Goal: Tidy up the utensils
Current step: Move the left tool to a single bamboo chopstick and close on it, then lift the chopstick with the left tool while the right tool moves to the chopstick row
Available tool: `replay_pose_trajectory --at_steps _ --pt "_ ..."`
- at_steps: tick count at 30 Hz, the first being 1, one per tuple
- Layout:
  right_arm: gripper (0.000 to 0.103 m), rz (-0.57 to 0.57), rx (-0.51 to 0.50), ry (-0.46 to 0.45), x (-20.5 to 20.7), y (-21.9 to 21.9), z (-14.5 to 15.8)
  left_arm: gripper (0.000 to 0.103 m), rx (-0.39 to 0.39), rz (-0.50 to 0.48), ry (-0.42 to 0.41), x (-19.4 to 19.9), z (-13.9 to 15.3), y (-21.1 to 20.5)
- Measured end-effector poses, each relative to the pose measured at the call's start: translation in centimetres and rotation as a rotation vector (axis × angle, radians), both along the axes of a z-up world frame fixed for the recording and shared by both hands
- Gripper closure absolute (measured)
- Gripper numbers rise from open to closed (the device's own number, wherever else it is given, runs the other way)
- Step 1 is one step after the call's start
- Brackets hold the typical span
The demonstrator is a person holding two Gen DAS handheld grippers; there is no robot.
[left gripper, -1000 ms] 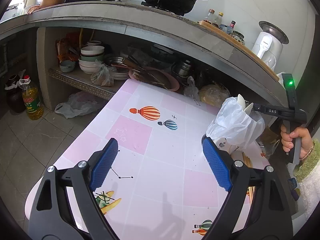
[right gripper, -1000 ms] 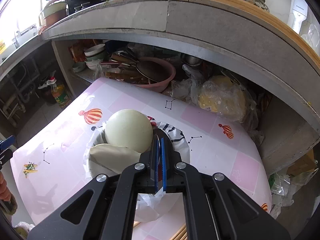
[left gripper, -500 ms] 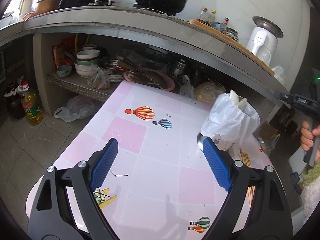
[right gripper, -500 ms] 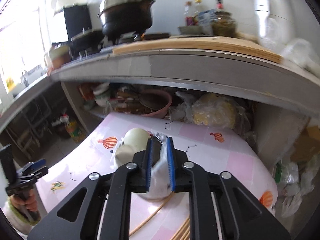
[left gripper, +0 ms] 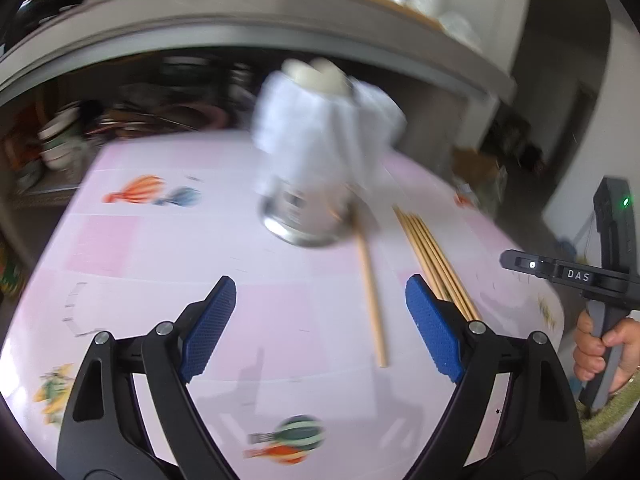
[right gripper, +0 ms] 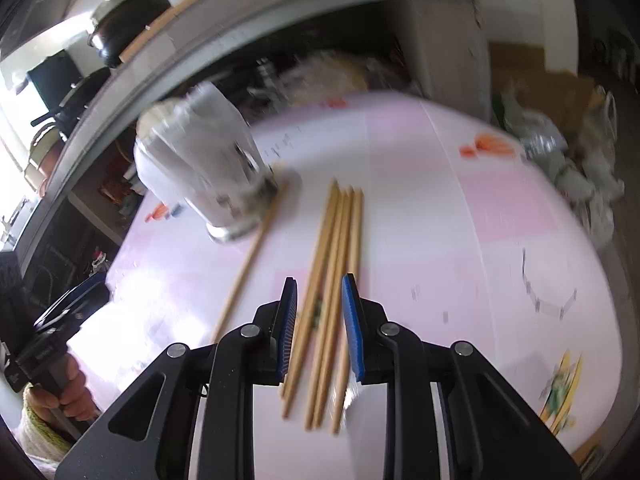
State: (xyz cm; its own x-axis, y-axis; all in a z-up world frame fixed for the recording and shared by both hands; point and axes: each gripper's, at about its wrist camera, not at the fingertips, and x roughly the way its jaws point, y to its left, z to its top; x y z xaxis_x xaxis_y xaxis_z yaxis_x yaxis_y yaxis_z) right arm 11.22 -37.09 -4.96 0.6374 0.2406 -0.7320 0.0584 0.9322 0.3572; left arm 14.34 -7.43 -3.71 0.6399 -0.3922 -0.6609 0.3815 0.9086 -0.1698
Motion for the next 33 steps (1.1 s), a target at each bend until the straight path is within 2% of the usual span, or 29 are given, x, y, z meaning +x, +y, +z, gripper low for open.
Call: replay_pose_trajectory --at_steps 2,4,6,7,10,12,17,20,26,30,33 --pt "0.08 -0.002 0.006 0.015 -0.6 -0.1 -0.9 0.024 0.049 -0.043 0.016 0.4 -1.3 -2.4" --pt "0.08 -0.001 0.012 0.017 -1.0 -0.5 -1.3 0.033 0.119 -0.073 0.043 0.8 -2.9 -4.6" --pt "0.08 -0.005 0.016 0.008 -1.1 -0.8 -1.4 0.046 0.175 -0.088 0.085 1.3 -4.3 -6.1" --pt "0.08 -0.004 0.027 0.004 -1.1 -1.0 -1.4 0.049 0.194 -0.088 0.1 1.6 -4.8 -6.5" --pt "0.08 -0.003 0.048 -0.001 -1.2 -1.4 -1.7 0.062 0.244 -0.092 0.126 1.8 -5.8 -7.7" --pt "0.08 -0.003 0.062 0.001 -1.3 -2.0 -2.1 0.077 0.277 -0.089 0.148 1.8 -6.4 -8.0" --pt "0.08 -0.001 0.091 0.004 -1.5 -2.5 -2.6 0.097 0.325 -0.091 0.156 1.6 -6.7 -8.5" --pt "0.08 0.001 0.099 -0.002 -1.5 -2.7 -2.6 0.098 0.335 -0.086 0.175 1.0 -6.6 -8.3" --pt "0.08 -0.001 0.102 -0.011 -1.9 -3.2 -2.6 0.098 0.338 -0.073 0.274 -1.8 -6.0 -5.5" --pt "0.08 0.0 0.117 -0.006 -1.8 -3.1 -2.9 0.098 0.293 -0.043 0.368 -3.7 -6.0 -2.9" --pt "0.08 0.012 0.117 -0.003 -1.5 -2.8 -3.1 0.097 0.281 -0.041 0.377 -4.7 -5.5 -2.0"
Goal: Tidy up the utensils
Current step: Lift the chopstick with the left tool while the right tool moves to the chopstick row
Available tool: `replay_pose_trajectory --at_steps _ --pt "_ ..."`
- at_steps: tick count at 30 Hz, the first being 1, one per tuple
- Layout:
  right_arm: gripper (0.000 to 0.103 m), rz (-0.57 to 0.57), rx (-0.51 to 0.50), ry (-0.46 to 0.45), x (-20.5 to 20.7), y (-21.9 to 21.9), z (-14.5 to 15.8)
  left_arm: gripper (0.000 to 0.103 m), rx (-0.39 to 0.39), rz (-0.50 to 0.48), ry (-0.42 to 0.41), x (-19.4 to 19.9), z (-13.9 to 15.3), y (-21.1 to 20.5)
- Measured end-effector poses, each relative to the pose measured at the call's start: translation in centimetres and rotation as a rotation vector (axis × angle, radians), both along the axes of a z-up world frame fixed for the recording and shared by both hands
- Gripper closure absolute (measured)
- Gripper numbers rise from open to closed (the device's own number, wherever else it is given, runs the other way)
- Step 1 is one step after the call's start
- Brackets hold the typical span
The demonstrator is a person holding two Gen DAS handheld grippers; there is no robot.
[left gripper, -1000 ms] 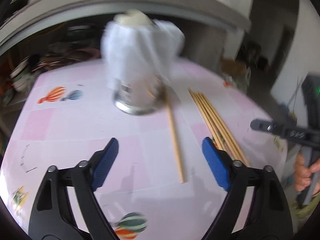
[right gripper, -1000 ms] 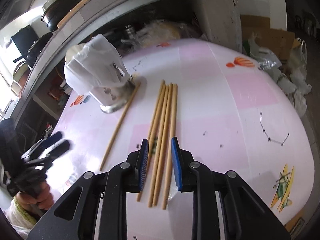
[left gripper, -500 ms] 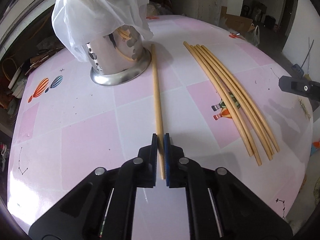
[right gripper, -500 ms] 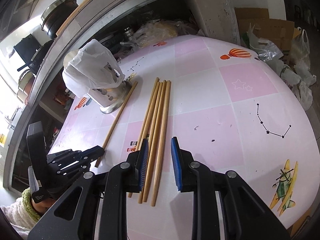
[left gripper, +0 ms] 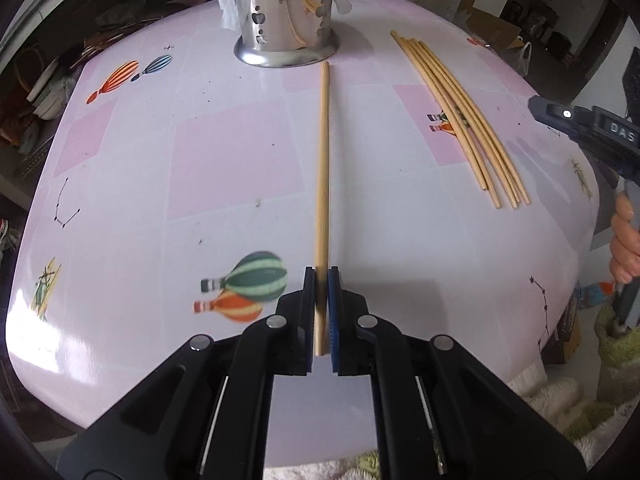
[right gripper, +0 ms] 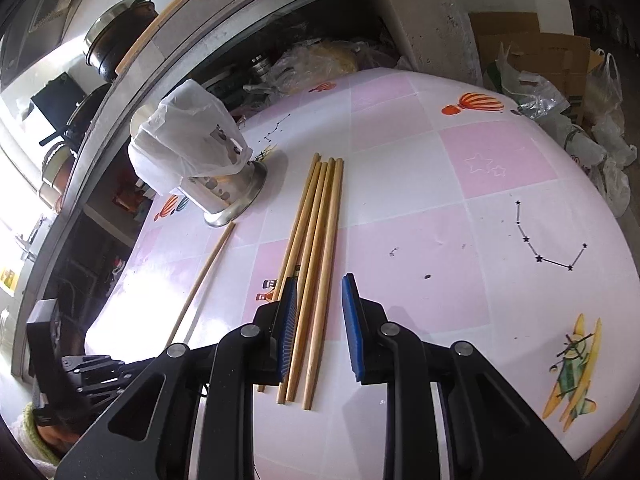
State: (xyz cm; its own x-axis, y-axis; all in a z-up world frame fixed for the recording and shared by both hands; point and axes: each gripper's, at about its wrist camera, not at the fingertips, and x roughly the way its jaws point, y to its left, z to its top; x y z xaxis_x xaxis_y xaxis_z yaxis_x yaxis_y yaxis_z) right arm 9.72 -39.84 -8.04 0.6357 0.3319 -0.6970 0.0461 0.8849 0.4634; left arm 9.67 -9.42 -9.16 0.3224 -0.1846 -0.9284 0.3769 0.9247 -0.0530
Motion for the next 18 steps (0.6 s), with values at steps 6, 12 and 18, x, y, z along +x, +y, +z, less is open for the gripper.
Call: replay_pose_trajectory --at_steps 6,12,18 --pt "0.08 0.021 -0.002 0.004 0.4 0.6 0.0 0.076 -0.085 -0.015 -0.016 1.5 2.0 0.1" --pt "0.08 0.01 0.0 0.012 0.4 0.4 -0.2 0.069 -0.133 -0.06 -0.033 6.8 3.1 -2.5" --pt "0.08 -0.003 -0.002 0.021 0.3 0.0 -0.4 0.069 -0.072 -0.079 -0.037 11.8 1.8 -5.0"
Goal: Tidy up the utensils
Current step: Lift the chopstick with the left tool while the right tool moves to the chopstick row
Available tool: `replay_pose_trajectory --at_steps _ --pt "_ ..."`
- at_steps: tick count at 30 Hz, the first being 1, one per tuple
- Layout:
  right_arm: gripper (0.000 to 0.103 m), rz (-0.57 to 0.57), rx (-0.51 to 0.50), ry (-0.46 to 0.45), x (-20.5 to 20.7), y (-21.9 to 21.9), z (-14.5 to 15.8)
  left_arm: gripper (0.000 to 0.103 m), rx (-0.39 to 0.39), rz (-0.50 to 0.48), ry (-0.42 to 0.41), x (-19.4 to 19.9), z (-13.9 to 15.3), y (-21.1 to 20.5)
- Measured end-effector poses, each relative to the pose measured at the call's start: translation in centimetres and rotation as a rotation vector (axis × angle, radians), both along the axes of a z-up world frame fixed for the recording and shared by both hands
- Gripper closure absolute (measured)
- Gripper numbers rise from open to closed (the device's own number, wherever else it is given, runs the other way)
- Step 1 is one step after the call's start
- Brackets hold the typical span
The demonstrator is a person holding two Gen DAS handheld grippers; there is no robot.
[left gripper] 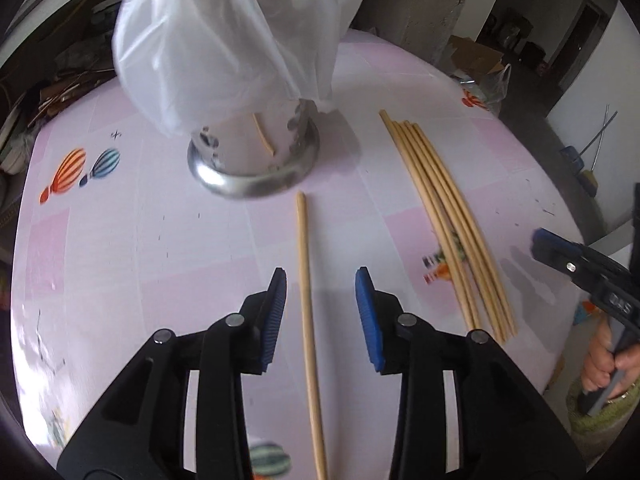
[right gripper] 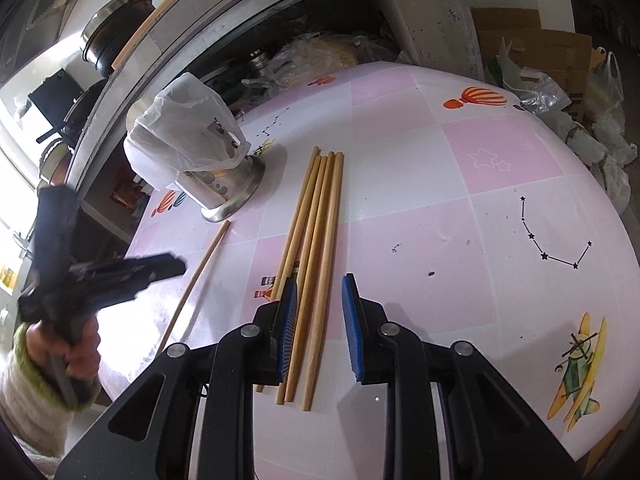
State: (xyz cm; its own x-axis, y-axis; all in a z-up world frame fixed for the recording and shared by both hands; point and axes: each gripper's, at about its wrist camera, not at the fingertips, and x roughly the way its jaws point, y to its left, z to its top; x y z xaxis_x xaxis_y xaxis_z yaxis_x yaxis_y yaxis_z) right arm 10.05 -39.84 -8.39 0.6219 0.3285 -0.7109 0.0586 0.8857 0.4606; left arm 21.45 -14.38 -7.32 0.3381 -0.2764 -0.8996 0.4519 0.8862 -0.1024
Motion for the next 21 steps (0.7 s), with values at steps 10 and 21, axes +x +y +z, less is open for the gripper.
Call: replay_pose_trajectory --at_steps 10,21 --pt "0.08 0.0 0.01 0.022 0.8 -0.3 -0.9 0.075 0.097 0.014 0.045 3.9 -3.0 -2.1" --pt "0.08 -0.002 0.004 0.02 1.4 -0.5 -0.8 0.097 0.063 0.082 0.01 3.3 -2.2 -1.5"
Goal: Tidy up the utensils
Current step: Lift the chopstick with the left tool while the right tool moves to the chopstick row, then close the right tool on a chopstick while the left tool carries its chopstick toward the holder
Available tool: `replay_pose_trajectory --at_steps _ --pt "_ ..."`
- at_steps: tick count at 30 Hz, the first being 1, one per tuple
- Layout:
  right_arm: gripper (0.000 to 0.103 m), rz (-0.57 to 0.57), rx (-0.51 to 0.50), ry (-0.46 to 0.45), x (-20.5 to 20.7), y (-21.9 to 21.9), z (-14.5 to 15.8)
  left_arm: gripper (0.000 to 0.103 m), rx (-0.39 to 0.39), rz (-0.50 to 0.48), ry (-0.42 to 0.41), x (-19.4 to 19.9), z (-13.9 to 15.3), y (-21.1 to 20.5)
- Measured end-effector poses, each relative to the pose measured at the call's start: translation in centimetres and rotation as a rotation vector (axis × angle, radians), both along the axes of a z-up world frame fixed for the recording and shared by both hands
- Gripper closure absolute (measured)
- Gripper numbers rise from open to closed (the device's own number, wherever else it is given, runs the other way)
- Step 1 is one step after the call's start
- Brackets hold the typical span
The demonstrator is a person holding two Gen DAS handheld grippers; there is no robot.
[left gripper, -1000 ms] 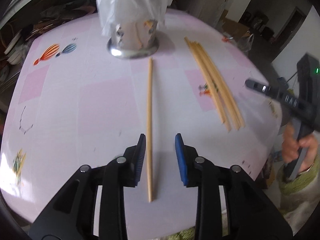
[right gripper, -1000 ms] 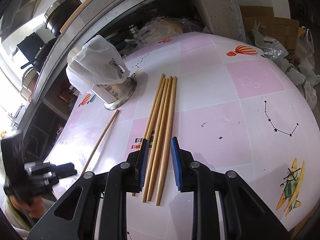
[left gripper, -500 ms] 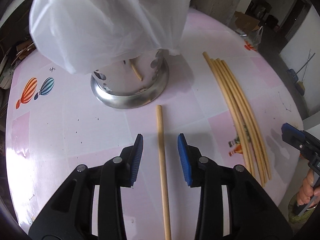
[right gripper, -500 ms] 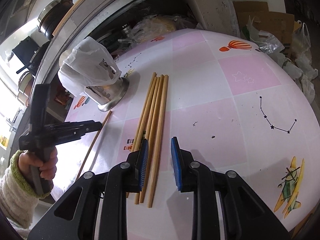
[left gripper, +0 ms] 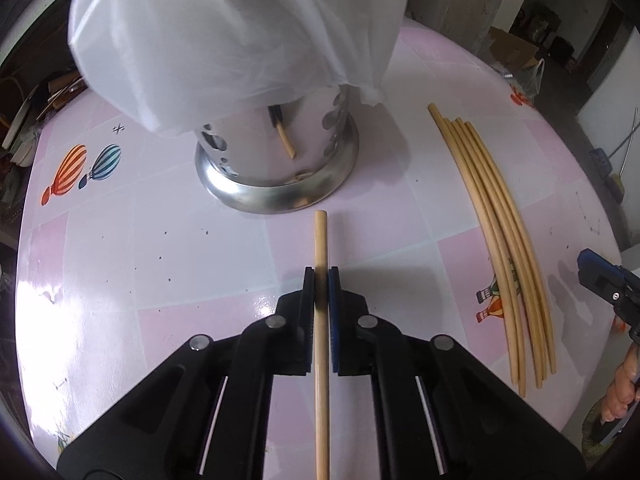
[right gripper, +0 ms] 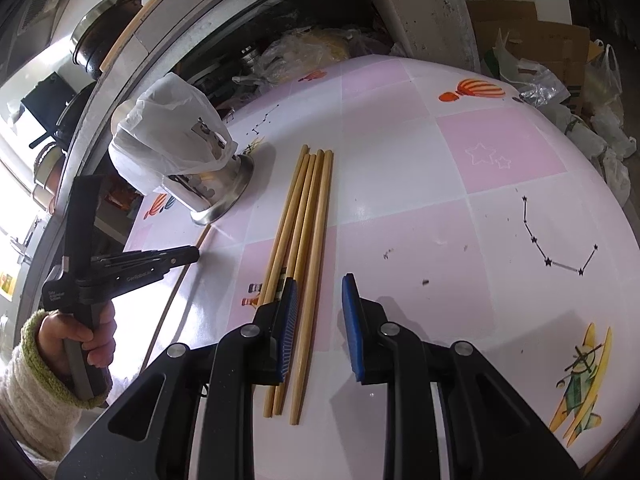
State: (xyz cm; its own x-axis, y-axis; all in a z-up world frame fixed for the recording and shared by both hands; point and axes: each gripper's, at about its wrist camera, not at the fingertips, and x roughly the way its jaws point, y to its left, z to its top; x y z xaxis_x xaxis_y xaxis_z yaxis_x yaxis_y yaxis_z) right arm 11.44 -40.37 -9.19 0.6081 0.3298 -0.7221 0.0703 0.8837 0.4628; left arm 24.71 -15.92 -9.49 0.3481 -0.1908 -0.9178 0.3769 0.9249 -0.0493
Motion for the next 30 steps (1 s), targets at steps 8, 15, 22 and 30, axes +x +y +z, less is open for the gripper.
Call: replay_pose_trajectory --at_steps 8,15,22,30 --pt "0.083 0.061 -0.062 0.005 4.1 0.6 0.5 0.097 -0.168 0.07 -0.077 -2.4 4.6 3.6" --pt "0.091 0.101 -0.13 0.077 9.6 0.9 -0.6 0.097 -0.306 0.127 -0.149 -5.4 8.1 7.2" --pt "0.093 0.129 -0.143 0.124 12.0 1.3 -0.8 0.097 -0.362 0.154 -0.17 -6.9 8.7 9.9" --pt "0.096 0.153 -0.222 0.164 13.2 2.6 -1.5 0.097 -0.396 0.152 -0.183 -7.3 8.7 10.9"
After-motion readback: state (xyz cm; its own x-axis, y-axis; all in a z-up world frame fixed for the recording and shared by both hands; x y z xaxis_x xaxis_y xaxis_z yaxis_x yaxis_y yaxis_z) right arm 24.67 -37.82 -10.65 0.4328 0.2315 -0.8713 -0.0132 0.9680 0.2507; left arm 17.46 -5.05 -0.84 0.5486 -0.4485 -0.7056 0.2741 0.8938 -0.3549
